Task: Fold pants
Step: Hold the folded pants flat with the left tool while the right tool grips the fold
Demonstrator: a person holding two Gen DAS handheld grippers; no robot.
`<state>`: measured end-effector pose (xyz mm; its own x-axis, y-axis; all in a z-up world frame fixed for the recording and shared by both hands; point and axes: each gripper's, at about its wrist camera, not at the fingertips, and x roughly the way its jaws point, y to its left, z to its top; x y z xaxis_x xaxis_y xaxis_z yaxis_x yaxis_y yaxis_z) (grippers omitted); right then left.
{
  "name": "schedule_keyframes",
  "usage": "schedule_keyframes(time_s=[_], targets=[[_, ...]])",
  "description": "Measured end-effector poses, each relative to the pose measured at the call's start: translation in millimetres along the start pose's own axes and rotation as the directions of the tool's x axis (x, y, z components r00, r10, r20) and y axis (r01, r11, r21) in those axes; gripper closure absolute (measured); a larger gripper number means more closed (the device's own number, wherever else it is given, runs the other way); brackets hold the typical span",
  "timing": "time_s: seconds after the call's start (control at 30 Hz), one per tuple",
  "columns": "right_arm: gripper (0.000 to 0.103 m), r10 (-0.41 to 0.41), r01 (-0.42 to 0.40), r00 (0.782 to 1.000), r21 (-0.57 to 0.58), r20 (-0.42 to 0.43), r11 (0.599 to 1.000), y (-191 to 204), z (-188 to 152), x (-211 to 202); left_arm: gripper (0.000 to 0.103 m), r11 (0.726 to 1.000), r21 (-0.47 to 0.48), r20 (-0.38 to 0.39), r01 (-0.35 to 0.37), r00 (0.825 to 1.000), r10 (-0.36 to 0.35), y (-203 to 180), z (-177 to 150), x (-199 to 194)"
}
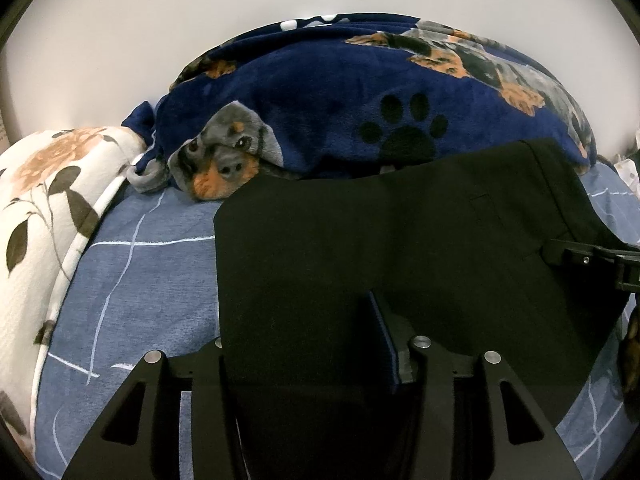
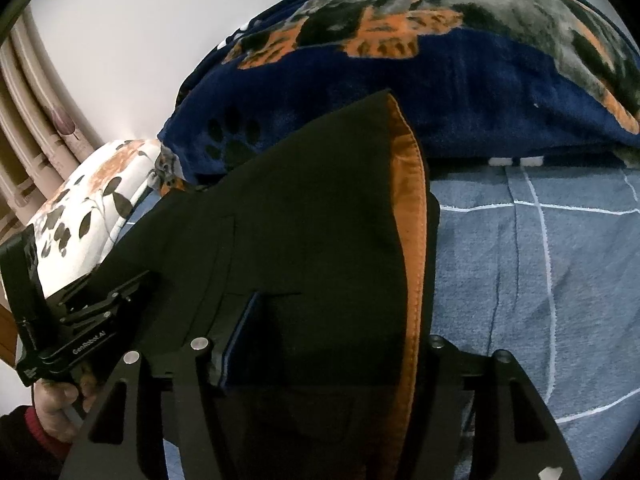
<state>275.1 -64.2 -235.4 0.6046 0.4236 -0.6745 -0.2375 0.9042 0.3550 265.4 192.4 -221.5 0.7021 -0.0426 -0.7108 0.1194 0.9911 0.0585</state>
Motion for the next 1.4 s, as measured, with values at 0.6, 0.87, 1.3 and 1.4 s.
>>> schedule_keyframes(time_s=[0.6, 0.87, 1.3, 1.4], targets=[[0.036, -0.052, 0.051, 0.999, -0.039, -0.005, 0.998, 5.8, -0.5, 1.8, 0.051, 1.000, -0.005, -0.001, -0.012, 1.000, 0.012, 1.3, -0.2, 0.1], [0.033, -0.060, 0.060, 0.998, -0.047, -0.008, 0.997, 7.3, 0.8, 3.7, 0.050, 1.000, -0.005, -0.001, -0.011, 1.000, 0.011, 1.6, 0.0, 0.3], [0.029, -0.074, 0.073, 0.997, -0.054, -0.011, 0.996, 7.6, 1.8, 6.7, 0.047, 1.000, -0.007, -0.001, -0.017, 1.000, 0.017, 2.8, -0.2, -0.1], [0.027, -0.078, 0.077, 0.997, -0.057, -0.012, 0.995, 8.0, 2.0, 6.9, 0.047, 1.000, -0.007, -0.001, -0.017, 1.000, 0.017, 2.3, 0.0, -0.1]])
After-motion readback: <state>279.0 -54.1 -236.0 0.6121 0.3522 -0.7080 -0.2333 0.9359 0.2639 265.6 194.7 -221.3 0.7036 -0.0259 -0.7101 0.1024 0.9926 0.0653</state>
